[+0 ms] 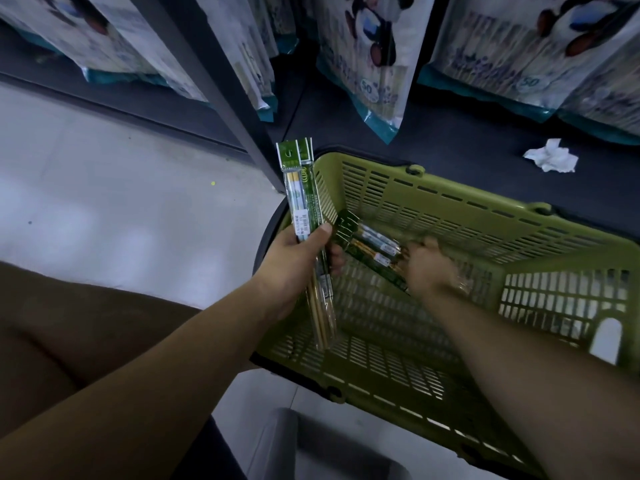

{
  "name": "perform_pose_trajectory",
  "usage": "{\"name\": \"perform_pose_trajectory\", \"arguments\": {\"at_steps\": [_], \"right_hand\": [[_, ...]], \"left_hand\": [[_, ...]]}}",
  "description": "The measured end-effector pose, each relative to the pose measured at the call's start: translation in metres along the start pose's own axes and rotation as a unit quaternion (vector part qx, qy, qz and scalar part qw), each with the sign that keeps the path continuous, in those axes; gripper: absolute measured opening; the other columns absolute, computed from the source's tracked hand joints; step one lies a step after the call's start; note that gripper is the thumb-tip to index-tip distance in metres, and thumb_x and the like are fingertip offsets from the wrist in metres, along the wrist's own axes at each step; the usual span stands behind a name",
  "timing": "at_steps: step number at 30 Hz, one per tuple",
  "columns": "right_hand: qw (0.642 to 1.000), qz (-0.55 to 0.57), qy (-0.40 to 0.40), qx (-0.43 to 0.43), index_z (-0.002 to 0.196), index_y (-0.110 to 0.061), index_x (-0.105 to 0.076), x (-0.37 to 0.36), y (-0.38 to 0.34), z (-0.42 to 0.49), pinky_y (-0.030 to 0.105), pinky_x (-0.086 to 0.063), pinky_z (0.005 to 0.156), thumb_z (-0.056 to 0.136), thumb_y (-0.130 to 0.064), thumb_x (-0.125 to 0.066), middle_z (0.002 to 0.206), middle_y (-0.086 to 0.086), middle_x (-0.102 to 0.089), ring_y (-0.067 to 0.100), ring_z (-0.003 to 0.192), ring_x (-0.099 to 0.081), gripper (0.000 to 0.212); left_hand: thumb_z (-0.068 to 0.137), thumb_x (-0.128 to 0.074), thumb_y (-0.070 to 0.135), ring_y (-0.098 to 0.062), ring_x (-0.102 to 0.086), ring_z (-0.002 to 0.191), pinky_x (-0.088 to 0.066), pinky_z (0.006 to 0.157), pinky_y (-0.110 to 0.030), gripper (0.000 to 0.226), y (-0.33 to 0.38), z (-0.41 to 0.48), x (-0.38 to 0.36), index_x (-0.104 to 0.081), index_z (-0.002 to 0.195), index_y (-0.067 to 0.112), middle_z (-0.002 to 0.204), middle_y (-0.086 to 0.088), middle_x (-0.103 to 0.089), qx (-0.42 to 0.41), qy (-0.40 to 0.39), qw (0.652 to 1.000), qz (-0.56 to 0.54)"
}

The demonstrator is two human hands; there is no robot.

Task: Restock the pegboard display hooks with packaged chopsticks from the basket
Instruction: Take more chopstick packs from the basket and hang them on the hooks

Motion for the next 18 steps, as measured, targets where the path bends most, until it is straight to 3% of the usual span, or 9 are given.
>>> {"name": "perform_pose_trajectory", "arguments": {"at_steps": [4,7,10,12,15,18], "right_hand": [[0.999,0.012,0.03,0.01,0.126,-0.019,-0.062,0.0,0.002,0.0,0.037,-0.053,0.076,0.099,-0.02,-0.06,0.128,0.012,-0.054,0.035,0.1,-0.065,0.027],[0.998,0.025,0.035,0.036,0.109,-0.021,-0.067,0.011,0.004,0.0,0.032,-0.046,0.068,0.095,-0.025,-0.062,0.108,0.01,-0.069,0.032,0.094,-0.067,0.015],[0.99,0.124,0.04,0.055,0.1,-0.024,-0.069,0.026,0.005,-0.009,0.03,-0.047,0.06,0.093,-0.036,-0.069,0.088,0.0,-0.071,0.025,0.077,-0.065,0.014],[0.964,0.249,0.049,0.078,0.091,-0.028,-0.071,0.041,0.0,-0.024,0.029,-0.053,0.06,0.088,-0.037,-0.076,0.081,-0.009,-0.071,0.016,0.072,-0.067,0.011],[0.894,0.432,0.026,0.119,0.084,-0.031,-0.071,0.066,-0.021,-0.048,0.027,-0.057,0.065,0.082,-0.028,-0.084,0.079,-0.011,-0.074,0.004,0.073,-0.07,0.013],[0.846,0.508,0.0,0.164,0.088,-0.025,-0.074,0.087,-0.051,-0.068,0.018,-0.054,0.064,0.083,-0.022,-0.083,0.083,-0.011,-0.076,0.002,0.072,-0.071,0.011]], "left_hand": [[0.106,-0.056,0.025,-0.021,-0.069,0.074,-0.06,0.07,-0.033,0.014,-0.003,0.004,0.0,-0.057,0.106,0.011,0.083,-0.01,-0.068,0.007,0.009,1.0,-0.008],[0.105,-0.057,0.026,-0.022,-0.069,0.076,-0.059,0.074,-0.036,0.014,-0.005,0.005,-0.002,-0.058,0.107,0.013,0.087,-0.01,-0.069,0.011,0.014,1.0,-0.005],[0.105,-0.058,0.026,-0.019,-0.067,0.074,-0.059,0.072,-0.037,0.01,-0.007,0.004,-0.003,-0.06,0.103,0.016,0.083,-0.005,-0.069,0.003,0.017,1.0,0.002],[0.104,-0.058,0.028,-0.016,-0.066,0.073,-0.058,0.07,-0.035,0.011,-0.008,0.002,-0.005,-0.062,0.103,0.018,0.08,-0.001,-0.068,-0.006,0.021,1.0,0.011],[0.103,-0.06,0.031,-0.009,-0.073,0.071,-0.06,0.063,-0.03,0.016,-0.008,-0.004,-0.009,-0.064,0.113,0.02,0.078,0.009,-0.075,-0.015,0.025,0.999,0.016],[0.102,-0.062,0.032,-0.02,-0.076,0.096,-0.064,0.077,-0.04,0.03,-0.005,-0.009,-0.016,-0.063,0.13,0.02,0.107,0.0,-0.079,-0.032,0.019,0.999,-0.007]]}}
Point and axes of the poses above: each hand's wrist, its own z-axis towards the middle knuckle, its own x-axis out of the back of the hand, y = z × x, the point moved 3 cm from there along z, towards the middle knuckle
